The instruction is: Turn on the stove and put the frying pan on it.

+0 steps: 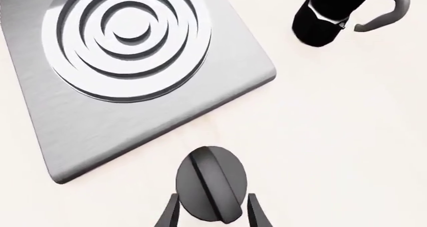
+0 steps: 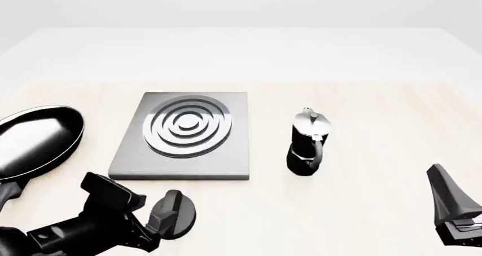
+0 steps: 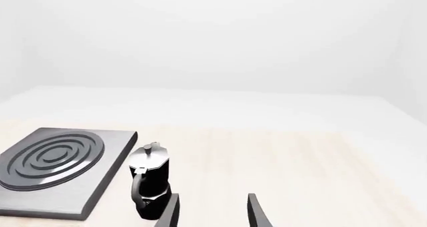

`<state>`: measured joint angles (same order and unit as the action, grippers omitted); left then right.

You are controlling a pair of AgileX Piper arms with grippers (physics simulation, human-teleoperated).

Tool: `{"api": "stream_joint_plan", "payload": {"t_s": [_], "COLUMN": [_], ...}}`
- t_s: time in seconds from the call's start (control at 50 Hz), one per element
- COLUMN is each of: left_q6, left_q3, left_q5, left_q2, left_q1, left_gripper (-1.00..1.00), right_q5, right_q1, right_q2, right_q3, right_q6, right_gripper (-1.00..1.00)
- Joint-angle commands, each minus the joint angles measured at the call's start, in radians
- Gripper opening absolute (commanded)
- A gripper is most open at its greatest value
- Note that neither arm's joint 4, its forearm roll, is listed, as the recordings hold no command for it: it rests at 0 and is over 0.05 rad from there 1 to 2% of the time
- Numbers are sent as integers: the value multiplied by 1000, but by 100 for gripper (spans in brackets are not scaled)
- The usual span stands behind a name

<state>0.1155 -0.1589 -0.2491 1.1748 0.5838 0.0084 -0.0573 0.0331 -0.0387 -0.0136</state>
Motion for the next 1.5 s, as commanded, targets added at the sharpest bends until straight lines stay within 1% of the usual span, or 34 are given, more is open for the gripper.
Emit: {"api": "stream_joint_plan", "payload": {"t_s": [0.02, 0.16, 0.52, 0.6, 0.66, 0.72, 0.76, 0.78, 0.9, 1.0, 1.04, 1.14, 1.16, 1.22, 1.24, 1.28, 1.32, 1.34, 1.5], "left_q6": [2, 6, 20, 20, 23, 27, 29, 31, 48, 62, 65, 79, 79, 88, 85, 99, 88, 100, 101], "left_q3": [10, 16, 34, 44, 52, 45, 45, 51, 46, 50, 56, 54, 54, 67, 68, 64, 57, 54, 23], "left_q5": [-102, -143, -193, -228, -282, -247, -243, -269, -226, -216, -228, -187, -186, -241, -241, -217, -189, -178, -95], "left_q2": [108, 150, 198, 230, 273, 245, 244, 263, 222, 208, 214, 172, 171, 212, 208, 183, 158, 147, 74], "left_q1": [7, 9, 23, 27, 32, 40, 47, 51, 86, 112, 128, 162, 162, 190, 191, 213, 216, 226, 260], "left_gripper": [100, 100, 100, 100, 100, 100, 100, 100, 100, 100, 100, 100, 100, 100, 100, 100, 100, 100, 100], "right_q5": [-2, 0, 12, 28, 26, 34, 33, 33, 40, 37, 35, 42, 42, 42, 41, 36, 38, 32, 38], "right_q1": [4, 6, 11, 11, 13, 15, 15, 16, 19, 20, 23, 18, 18, 16, 16, 17, 16, 15, 14], "right_q2": [1, -1, -11, -22, -18, -26, -27, -28, -30, -25, -25, -30, -30, -27, -27, -24, -23, -16, -21], "right_q3": [2, 4, -3, -8, -9, -9, -9, -9, -14, -17, -14, -16, -16, -19, -20, -18, -21, -23, -24], "right_q6": [-1, -1, 3, 2, 4, 4, 5, 5, 7, 7, 9, 9, 9, 9, 10, 10, 11, 11, 11], "right_gripper": [100, 100, 100, 100, 100, 100, 100, 100, 100, 100, 100, 100, 100, 100, 100, 100, 100, 100, 100]}}
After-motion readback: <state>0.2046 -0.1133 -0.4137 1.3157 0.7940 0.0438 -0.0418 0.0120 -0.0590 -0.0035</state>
